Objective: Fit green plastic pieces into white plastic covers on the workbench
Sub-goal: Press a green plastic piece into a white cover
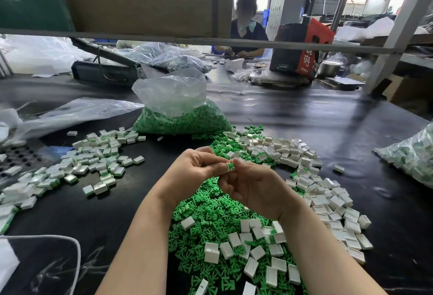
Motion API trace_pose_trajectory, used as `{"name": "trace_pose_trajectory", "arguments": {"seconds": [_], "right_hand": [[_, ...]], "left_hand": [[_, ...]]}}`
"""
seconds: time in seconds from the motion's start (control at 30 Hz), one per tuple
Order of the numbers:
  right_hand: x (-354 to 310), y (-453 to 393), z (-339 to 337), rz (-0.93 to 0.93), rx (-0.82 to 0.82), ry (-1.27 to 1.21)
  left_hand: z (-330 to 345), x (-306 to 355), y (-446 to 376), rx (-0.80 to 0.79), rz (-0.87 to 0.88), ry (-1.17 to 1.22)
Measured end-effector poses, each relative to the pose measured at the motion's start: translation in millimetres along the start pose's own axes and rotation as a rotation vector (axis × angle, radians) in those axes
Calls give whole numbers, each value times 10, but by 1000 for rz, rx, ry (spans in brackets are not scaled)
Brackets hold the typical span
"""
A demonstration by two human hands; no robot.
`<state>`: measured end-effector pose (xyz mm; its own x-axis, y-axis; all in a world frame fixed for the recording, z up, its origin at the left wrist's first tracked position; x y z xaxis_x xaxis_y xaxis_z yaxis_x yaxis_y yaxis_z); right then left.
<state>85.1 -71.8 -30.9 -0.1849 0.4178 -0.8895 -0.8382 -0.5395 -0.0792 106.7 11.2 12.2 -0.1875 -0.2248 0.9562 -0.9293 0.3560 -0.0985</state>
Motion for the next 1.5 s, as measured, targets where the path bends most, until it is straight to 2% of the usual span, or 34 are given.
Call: {"name": "trace_pose_trajectory", "arguments": {"seconds": [0.1, 0.4, 0.67, 1.5], "right_hand": [[0, -15, 14, -40, 1, -107], [-24, -15, -9, -73, 31, -162], [-23, -28, 56, -68, 30, -156], [-22, -30, -27, -105, 38, -126]], "left_hand": [[-9, 15, 6, 8, 3, -20], [-20, 137, 38, 21, 80, -27], [-36, 111, 42, 46, 75, 46], [-39, 71, 39, 39, 40, 4]]}}
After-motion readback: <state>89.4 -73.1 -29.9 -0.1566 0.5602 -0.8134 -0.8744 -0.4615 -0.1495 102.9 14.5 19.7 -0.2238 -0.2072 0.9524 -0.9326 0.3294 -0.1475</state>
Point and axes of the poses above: each hand's wrist, its own y-axis away from the middle knuckle, its own z-axis out of the palm, x = y × z, the point moved 10 cm from there along -y, towards the middle knuckle, and after that the axes turned 5 degrees about -z, right-handed, at the moved point
